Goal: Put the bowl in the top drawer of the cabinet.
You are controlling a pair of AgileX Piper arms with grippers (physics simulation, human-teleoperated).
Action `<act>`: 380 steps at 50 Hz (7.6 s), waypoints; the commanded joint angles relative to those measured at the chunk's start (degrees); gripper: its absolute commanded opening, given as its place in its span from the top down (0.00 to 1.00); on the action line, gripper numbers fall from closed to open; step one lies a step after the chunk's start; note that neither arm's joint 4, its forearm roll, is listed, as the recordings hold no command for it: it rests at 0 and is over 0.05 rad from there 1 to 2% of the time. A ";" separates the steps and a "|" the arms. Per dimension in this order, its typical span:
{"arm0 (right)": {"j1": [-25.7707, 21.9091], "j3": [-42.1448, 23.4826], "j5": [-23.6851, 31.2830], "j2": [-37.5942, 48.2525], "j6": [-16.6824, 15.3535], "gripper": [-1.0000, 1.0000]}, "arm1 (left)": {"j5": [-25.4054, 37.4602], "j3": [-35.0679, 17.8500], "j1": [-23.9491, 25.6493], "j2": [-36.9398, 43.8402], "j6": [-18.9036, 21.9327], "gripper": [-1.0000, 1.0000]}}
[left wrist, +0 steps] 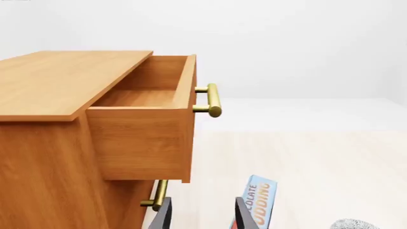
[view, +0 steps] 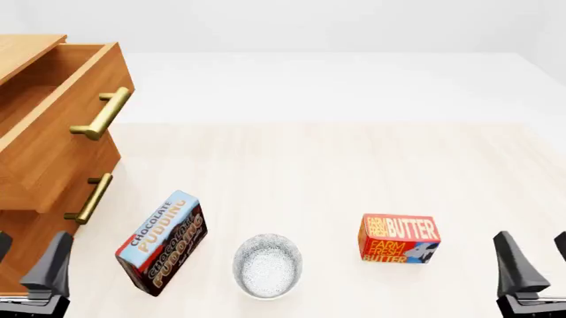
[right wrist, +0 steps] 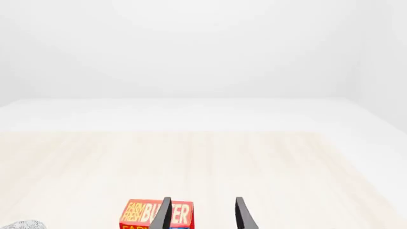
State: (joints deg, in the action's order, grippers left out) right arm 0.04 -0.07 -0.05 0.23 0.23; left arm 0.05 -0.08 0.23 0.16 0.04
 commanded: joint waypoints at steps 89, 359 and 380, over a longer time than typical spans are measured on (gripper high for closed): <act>0.02 -0.15 -0.09 0.47 0.35 0.00 | 20.55 -31.85 14.84 -0.14 14.55 0.00; 0.02 -0.15 -0.09 0.45 0.34 0.00 | 23.15 -48.84 5.10 62.90 -13.98 0.00; 0.03 -0.15 -0.09 0.45 0.36 0.00 | 23.42 -49.29 9.14 63.99 -14.32 0.00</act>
State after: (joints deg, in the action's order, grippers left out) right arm 0.06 -0.22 -0.14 0.68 0.57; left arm 22.97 -53.00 7.63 59.33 -14.10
